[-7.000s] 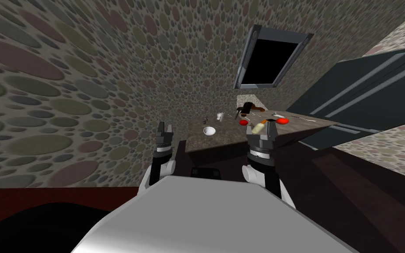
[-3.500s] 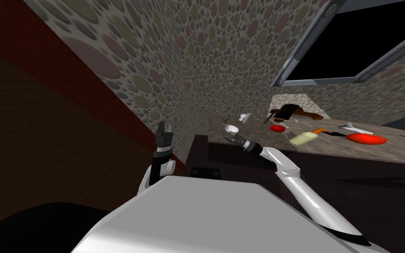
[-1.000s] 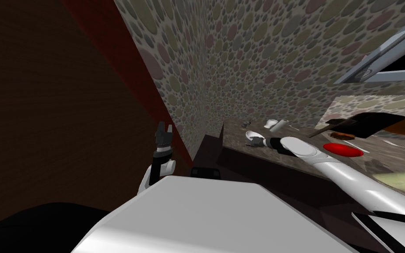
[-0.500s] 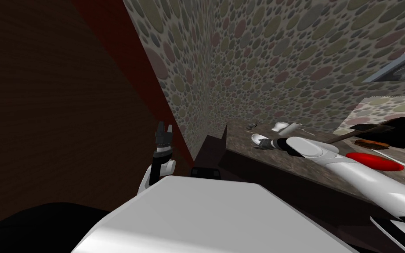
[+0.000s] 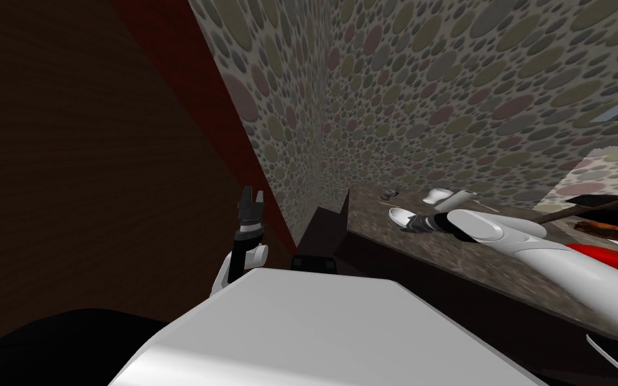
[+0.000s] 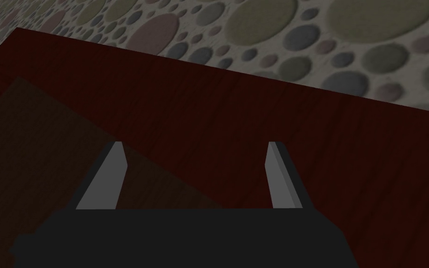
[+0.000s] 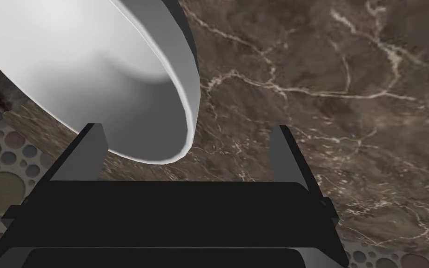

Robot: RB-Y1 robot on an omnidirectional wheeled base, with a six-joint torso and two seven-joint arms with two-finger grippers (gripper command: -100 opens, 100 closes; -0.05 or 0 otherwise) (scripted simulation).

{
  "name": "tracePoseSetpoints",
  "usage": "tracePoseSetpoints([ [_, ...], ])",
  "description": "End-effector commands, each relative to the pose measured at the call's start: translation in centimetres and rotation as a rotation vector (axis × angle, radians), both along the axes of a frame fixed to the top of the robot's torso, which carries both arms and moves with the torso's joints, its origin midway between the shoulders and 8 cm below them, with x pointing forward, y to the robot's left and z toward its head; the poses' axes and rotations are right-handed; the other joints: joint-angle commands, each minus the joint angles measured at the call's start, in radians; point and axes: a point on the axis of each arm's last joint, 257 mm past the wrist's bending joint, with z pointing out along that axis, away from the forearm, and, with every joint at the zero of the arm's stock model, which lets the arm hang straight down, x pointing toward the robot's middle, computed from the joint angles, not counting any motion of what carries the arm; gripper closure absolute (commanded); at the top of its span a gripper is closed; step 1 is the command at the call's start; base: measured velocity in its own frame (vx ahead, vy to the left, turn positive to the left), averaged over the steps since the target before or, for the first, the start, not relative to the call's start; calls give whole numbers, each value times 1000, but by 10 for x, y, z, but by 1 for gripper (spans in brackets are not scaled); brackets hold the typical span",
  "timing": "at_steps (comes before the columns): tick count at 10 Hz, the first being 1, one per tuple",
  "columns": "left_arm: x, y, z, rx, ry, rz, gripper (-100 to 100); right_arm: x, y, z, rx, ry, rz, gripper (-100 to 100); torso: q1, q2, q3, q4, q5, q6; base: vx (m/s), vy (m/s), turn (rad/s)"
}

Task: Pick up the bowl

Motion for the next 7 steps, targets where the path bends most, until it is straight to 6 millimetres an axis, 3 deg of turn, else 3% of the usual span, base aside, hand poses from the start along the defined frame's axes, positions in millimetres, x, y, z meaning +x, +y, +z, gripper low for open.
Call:
tracePoseSetpoints([
  [1,0,0,0,0,0,0,0,-17,-18,-7,-21,45,-54,-100,0,0,0,0,0,0,50,-7,86],
  [2,0,0,-1,-1,3,-1,0,-10,-11,-5,-13,26,-31,-100,2,-2,-1,0,0,0,22,-6,17],
  [3,0,0,-1,-1,3,-1,0,-12,-12,-5,-13,30,-37,0,3,-2,-1,1,0,0,0,0,0],
  [4,0,0,-1,-1,3,-1,0,-15,-18,-16,-7,26,-67,-100,4,-1,0,1,0,0,-45,-34,178],
  [7,0,-1,-1,-1,3,-2,0,-20,-26,-29,-2,23,-105,-100,2,5,3,2,0,-1,-74,-59,154],
])
